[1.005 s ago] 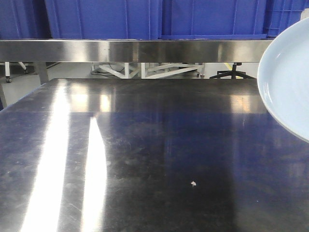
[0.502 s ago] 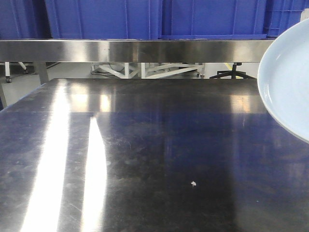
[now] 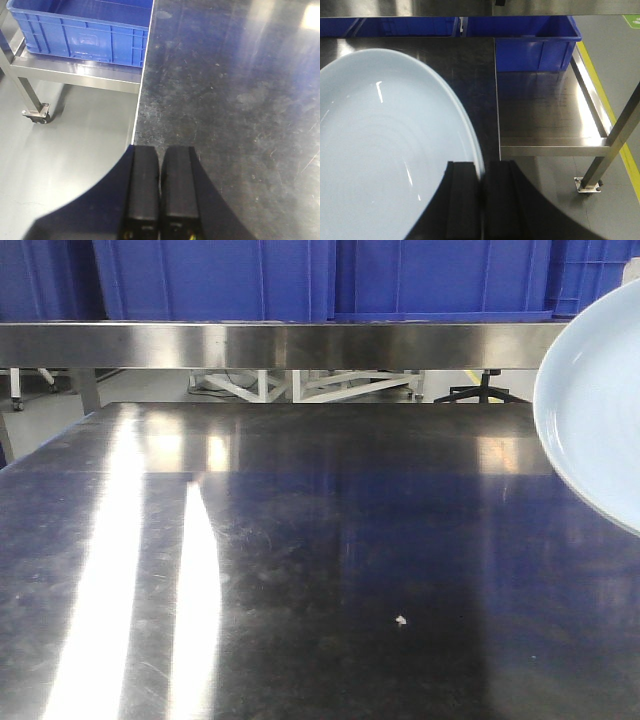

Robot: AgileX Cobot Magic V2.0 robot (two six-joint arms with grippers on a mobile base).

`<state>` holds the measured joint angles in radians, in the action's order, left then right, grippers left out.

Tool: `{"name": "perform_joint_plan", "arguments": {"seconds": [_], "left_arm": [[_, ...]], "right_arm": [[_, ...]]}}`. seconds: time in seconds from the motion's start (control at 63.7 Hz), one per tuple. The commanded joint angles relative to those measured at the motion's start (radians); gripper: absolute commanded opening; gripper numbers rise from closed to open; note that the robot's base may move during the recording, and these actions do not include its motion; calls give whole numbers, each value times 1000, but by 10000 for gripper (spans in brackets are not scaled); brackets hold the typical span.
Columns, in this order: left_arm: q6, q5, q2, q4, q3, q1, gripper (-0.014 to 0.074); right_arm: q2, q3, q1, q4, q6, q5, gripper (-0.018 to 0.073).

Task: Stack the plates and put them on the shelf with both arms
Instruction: 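Hold the plate stack raised in the right gripper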

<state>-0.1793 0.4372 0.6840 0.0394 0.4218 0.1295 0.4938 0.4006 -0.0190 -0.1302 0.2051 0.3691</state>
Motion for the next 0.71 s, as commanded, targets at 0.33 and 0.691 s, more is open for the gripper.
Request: {"name": "perform_joint_plan", "arguments": {"seconds": [0.33,0.691], "left_arm": [[-6,-68,-4,1,28,8,94],[-6,-68,-4,1,28,8,94]], "right_arm": [[-2,31,-5,-10,-2,-97,57],[-2,31,-5,-10,-2,-97,57]]}}
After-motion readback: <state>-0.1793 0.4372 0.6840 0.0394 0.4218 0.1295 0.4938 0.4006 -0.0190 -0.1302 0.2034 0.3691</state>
